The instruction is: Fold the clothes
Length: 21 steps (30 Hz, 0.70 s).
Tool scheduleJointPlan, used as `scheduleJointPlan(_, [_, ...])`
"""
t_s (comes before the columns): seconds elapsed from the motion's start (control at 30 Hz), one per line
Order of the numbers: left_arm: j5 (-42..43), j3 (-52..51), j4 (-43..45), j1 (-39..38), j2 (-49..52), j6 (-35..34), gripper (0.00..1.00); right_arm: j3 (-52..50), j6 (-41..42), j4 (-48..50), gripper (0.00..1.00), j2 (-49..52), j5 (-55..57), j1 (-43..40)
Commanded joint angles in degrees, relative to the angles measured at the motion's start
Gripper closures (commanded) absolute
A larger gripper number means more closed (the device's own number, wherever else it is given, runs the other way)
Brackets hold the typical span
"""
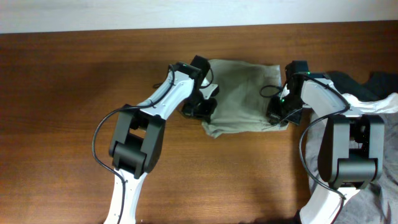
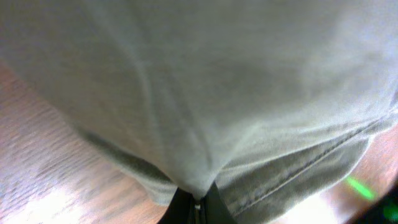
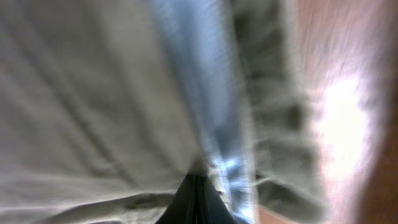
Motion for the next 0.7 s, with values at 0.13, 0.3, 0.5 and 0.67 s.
scheduleJointPlan(0.13, [-7.93,0.68,-18.14,10.01,0.37,7.19,1.00,0.07,-2.99,-5.27,0.96,-2.38,0.59,7.52])
scheduleJointPlan(0.3, [-12.35,1.77,-21.70,13.05,-5.33,7.15,0.72,1.92,-5.81,2.03,0.95,-8.61,-0.35,10.71])
scheduleJointPlan(0.5, [-9.53,3.30,-11.93,12.66,-11.21,7.10,0.30,1.84,-4.63,23.10,0.96,-4.55,-8.24,11.69])
scheduleJointPlan(0.67, [-5.22,2.16,8.92,11.58,-8.70,7.15,0.66,1.84,-0.15,26.23,0.95,4.35,-7.96,12.26])
